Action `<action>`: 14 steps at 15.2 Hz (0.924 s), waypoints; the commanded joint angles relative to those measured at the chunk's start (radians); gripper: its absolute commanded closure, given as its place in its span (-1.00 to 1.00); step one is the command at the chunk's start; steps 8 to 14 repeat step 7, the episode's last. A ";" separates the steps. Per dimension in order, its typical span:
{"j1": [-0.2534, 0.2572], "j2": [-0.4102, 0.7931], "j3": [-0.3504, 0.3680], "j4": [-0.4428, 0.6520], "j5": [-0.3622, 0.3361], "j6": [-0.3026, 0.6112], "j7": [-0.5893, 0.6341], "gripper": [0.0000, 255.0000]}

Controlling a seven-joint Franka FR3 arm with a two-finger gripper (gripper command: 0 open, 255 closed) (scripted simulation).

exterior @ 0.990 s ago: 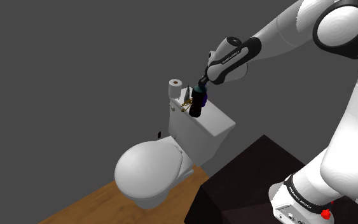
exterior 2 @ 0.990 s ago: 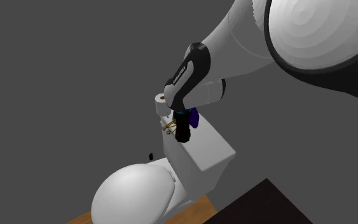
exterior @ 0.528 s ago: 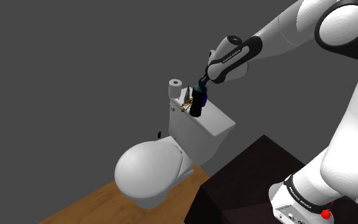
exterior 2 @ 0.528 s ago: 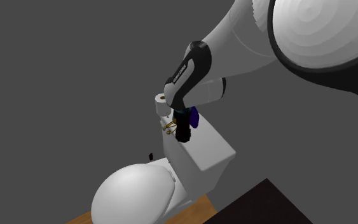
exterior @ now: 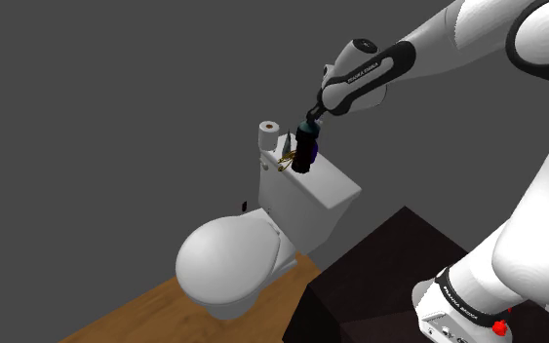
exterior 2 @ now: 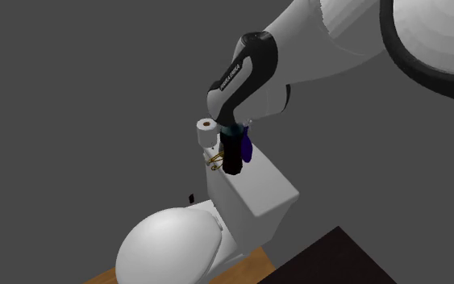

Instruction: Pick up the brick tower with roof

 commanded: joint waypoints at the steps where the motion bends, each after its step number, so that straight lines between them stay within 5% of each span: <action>1: 0.001 -0.020 -0.002 0.007 -0.003 -0.025 0.001 1.00; 14: 0.005 -0.057 -0.007 0.020 -0.012 -0.075 0.005 1.00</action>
